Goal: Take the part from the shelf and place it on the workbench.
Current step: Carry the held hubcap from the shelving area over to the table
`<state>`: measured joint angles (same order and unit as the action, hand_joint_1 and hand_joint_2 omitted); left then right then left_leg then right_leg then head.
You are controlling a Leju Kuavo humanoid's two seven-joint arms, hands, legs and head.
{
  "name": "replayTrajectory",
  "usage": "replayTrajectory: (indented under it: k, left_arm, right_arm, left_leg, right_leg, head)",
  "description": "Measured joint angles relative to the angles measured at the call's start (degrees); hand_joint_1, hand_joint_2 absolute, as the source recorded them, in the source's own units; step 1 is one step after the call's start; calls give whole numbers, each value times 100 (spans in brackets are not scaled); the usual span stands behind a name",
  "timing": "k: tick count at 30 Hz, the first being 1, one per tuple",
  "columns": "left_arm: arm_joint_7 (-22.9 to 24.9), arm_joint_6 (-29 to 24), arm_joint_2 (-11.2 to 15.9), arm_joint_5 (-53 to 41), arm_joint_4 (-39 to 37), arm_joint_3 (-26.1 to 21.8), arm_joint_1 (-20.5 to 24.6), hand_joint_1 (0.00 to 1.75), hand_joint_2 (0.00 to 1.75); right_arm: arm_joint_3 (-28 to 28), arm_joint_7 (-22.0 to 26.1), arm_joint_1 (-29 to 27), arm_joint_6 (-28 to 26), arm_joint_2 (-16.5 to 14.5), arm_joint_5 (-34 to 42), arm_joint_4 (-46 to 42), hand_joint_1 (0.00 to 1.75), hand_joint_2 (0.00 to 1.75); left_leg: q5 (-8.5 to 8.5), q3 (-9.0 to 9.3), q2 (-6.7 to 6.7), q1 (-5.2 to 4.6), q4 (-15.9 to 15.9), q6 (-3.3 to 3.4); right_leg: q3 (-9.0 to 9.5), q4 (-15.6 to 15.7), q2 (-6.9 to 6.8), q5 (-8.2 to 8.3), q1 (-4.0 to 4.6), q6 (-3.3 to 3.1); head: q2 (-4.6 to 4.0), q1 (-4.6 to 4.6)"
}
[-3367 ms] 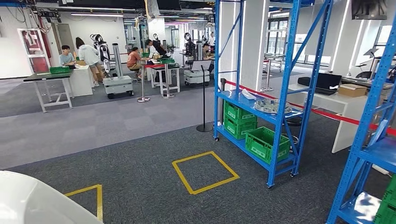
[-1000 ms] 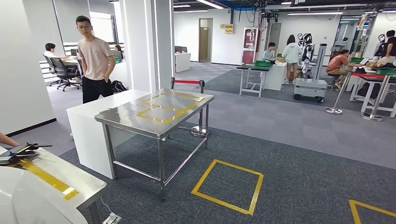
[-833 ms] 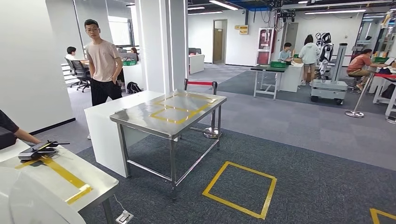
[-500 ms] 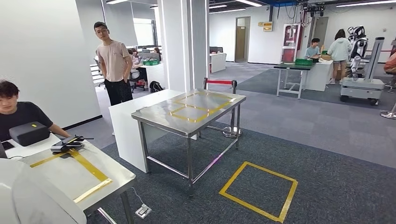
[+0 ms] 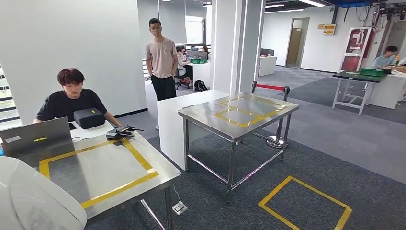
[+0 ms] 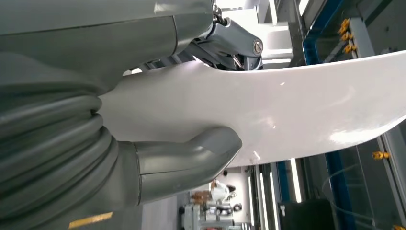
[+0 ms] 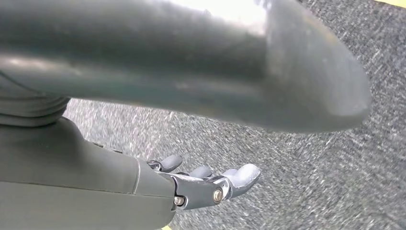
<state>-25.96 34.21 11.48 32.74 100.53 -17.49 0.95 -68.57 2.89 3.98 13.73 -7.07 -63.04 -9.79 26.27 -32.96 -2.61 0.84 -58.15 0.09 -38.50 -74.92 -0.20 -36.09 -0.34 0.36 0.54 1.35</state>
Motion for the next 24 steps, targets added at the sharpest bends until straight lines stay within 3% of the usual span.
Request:
replayTrajectory:
  k: [2, 4, 6, 8, 10, 12, 14, 15, 16, 17, 19, 21, 23, 24]
  left_arm:
    - [4, -2, -9, -38, 1, 0, 13, 175, 175]
    - [15, -16, -13, -75, 2, 1, 54, 175, 175]
    - [33, -41, -14, -90, 2, 2, 109, 175, 175]
    - [47, -64, -2, -91, 1, 1, 135, 175, 175]
    - [51, -75, 24, -93, -1, -4, 154, 175, 175]
    - [50, -77, 41, -95, -8, -7, 173, 175, 175]
    - [49, -77, 41, -95, -22, -6, 150, 175, 175]
    - [49, -76, 41, -95, -30, -6, 132, 175, 175]
    - [49, -76, 42, -94, -34, -7, 121, 175, 175]
    - [49, -76, 44, -93, -34, -6, 117, 175, 175]
    - [39, -73, 45, -92, -32, -5, 120, 175, 175]
    - [17, -70, 35, -93, -31, -1, 124, 175, 175]
    - [-11, -70, 26, -109, -31, 2, 124, 175, 175]
    - [-30, -70, 23, -127, -31, 2, 130, 175, 175]
  right_arm:
    - [0, 16, 4, 7, -1, -3, 0, 0, 0]
    - [0, 23, 11, 14, -1, -4, 0, 0, 0]
    - [0, 21, 19, 17, -1, -4, 0, 0, 0]
    - [0, 14, 34, 17, -5, -3, 0, 0, 0]
    - [0, 5, 46, 16, -10, -1, 0, 0, 0]
    - [0, -6, 36, 13, -12, 4, 0, 0, 0]
    - [-1, -14, 12, 10, -12, 8, 0, 0, 0]
    - [-2, -18, 6, 8, -12, 8, 0, 0, 0]
    - [-2, -18, 6, 7, -13, 9, 0, 0, 0]
    - [-2, -18, 10, 6, -13, 11, 0, 0, 0]
    - [-2, -18, 20, 2, -15, 24, 0, 0, 0]
    - [-2, -20, 25, -9, -16, 48, 0, 0, 0]
    - [-2, -23, 32, -18, -19, 64, 0, 0, 0]
    - [-2, -21, 35, -20, -20, 68, 0, 0, 0]
  left_leg:
    - [-7, -11, -171, 10, -24, -27]
    - [-16, -38, -320, 13, -46, -89]
    - [-43, -81, -457, 20, -41, -181]
    - [-77, -131, -558, 39, -14, -268]
    - [62, -249, -337, 24, -204, -317]
    - [455, -525, 52, 5, -849, -343]
    - [762, -801, 203, 10, -1527, -365]
    - [766, -818, 223, 11, -1624, -366]
    - [659, -711, 248, 10, -1477, -360]
    - [481, -493, 312, 5, -1115, -345]
    - [212, -44, 596, -24, -318, -264]
    - [142, 96, 732, -56, -19, -178]
    - [99, 64, 587, -49, -12, -121]
    - [77, 55, 518, -30, 2, -90]
  right_leg:
    - [271, 620, 103, 405, -18, -16]
    - [591, 1342, 350, 687, -36, -27]
    - [678, 1571, 430, 723, -23, -52]
    - [680, 1601, 279, 759, -19, -128]
    - [685, 1654, 129, 800, -32, -222]
    - [678, 1675, -31, 812, -12, -278]
    - [667, 1672, -201, 808, 15, -293]
    - [665, 1670, -283, 805, 25, -297]
    - [667, 1667, -366, 802, 33, -297]
    - [673, 1661, -445, 795, 40, -294]
    - [691, 1642, -584, 769, 68, -265]
    - [710, 1630, -701, 754, 90, -215]
    - [731, 1635, -796, 744, 89, -154]
    - [727, 1599, -713, 705, 79, -112]
  head:
    - [1, 4]
    - [1, 4]
    - [0, 1]
    - [0, -1]
    - [0, -19]
    - [-1, -37]
    - [0, -38]
    - [0, -38]
    - [0, -38]
    - [-1, -39]
    - [-1, -38]
    - [0, -34]
    - [1, -31]
    - [1, -30]
